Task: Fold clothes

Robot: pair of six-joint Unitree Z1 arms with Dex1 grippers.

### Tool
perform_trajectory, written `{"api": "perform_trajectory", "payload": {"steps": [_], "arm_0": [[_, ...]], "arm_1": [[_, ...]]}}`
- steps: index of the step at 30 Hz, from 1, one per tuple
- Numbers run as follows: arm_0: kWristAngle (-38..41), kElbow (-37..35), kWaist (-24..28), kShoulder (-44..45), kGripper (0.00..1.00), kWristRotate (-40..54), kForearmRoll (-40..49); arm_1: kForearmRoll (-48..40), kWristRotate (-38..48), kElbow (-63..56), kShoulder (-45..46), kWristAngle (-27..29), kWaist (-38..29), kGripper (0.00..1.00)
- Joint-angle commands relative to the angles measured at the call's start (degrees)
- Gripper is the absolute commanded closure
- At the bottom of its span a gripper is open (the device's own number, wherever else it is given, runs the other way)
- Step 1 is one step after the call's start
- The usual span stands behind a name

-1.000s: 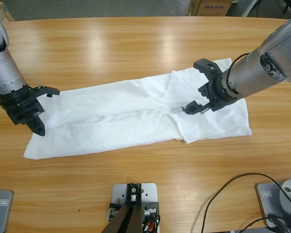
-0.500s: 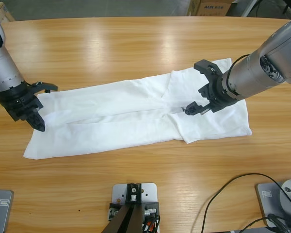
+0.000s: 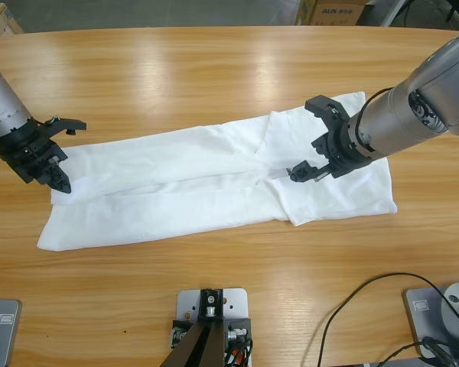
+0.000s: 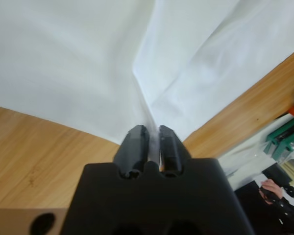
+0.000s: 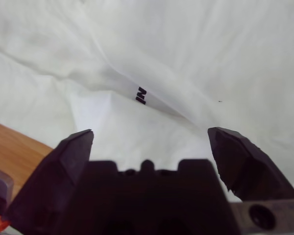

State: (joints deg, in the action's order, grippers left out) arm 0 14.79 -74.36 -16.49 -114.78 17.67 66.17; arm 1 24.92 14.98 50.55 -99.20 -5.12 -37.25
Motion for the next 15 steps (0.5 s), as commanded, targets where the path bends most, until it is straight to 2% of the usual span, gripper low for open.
{"api": "perform_trajectory", "payload": {"steps": [1, 8, 15], "arm_0": [[-0.9, 2.9, 0.3, 0.4, 1.0, 0.2, -1.6], [-1.8, 5.1, -2.9, 3.6, 1.0, 2.5, -1.5], [-2.6, 4.6, -8.2, -1.2, 1.0, 3.9, -0.1]], "arm_1": [[-1.7, 0.7, -2.1, -0.4, -1.1, -0.9, 0.05], [-1.8, 0.8, -2.6, -0.4, -1.2, -0.9, 0.05], [-1.9, 0.8, -3.1, -0.5, -1.2, -0.9, 0.05]]}}
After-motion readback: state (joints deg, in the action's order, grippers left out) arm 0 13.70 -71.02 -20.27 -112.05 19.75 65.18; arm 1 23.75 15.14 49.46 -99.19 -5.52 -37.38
